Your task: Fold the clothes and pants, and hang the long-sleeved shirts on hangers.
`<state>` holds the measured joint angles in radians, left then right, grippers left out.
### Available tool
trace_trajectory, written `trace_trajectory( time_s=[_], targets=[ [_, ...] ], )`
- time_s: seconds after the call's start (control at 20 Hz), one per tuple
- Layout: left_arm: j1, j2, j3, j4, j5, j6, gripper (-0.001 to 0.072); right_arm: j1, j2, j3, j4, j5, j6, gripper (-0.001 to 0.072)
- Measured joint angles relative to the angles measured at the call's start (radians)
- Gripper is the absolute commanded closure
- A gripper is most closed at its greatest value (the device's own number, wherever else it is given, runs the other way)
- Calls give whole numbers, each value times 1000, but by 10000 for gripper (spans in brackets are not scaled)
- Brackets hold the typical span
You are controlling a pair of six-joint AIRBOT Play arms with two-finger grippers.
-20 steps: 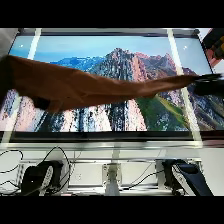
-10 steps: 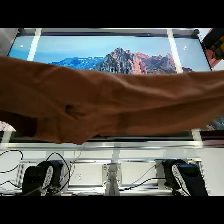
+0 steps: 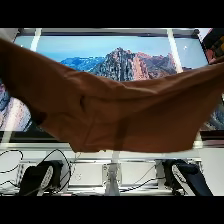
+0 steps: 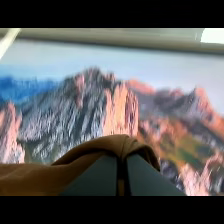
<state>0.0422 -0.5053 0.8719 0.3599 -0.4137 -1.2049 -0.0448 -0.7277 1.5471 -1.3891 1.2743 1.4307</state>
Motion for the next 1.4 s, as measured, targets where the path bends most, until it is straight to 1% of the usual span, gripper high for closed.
trace_trajectory(
  time_s=[0.1, 0.25, 0.4, 0.55, 0.6, 0.65, 0.7, 0.75, 0.8, 0.9, 1.05, 1.1, 1.15, 1.25, 1.35, 1.4],
  targets=[
    [0, -148, 0, 0, -6, 0, 690, 0, -110, -47, 1, -3, 3, 694],
    [-1, -384, 0, -18, -6, 0, 689, 0, -297, -92, 3, -73, 7, 693],
    [-12, -591, 5, -65, 6, 3, 688, 0, -487, -110, 17, -208, 9, 693],
    [-35, -759, 38, -102, 31, 56, 686, 0, -641, -116, 49, -368, 18, 693],
    [-44, -801, 53, -108, 37, 77, 623, 0, -686, -117, 63, -420, 21, 693],
    [-53, -841, 71, -115, 43, 100, 339, 0, -723, -118, 73, -465, 22, 644],
    [-60, -871, 85, -119, 47, 118, 59, 0, -752, -119, 79, -498, 24, 441],
    [-64, -895, 97, -120, 48, 140, 34, 0, -776, -119, 82, -525, 25, 170],
    [-66, -908, 105, -119, 46, 166, 101, 0, -789, -119, 83, -544, 25, 100],
    [-61, -912, 116, -79, -1, 232, 217, -8, -798, -114, 69, -557, 26, 101],
    [-26, -853, 124, 62, -117, 284, 265, -48, -769, -93, 25, -519, 26, 106],
    [-9, -819, 125, 115, -167, 285, 408, -69, -750, -88, 14, -499, 27, 106],
    [9, -776, 126, 180, -230, 282, 464, -97, -726, -85, -1, -480, 27, 106],
    [43, -677, 102, 324, -360, 262, 465, -159, -676, -80, -27, -440, 27, 106],
    [84, -563, 20, 431, -447, 242, 460, -230, -630, -79, -46, -394, 27, 106],
    [105, -504, -45, 458, -475, 237, 374, -265, -611, -78, -48, -376, 27, 106]
  ],
)
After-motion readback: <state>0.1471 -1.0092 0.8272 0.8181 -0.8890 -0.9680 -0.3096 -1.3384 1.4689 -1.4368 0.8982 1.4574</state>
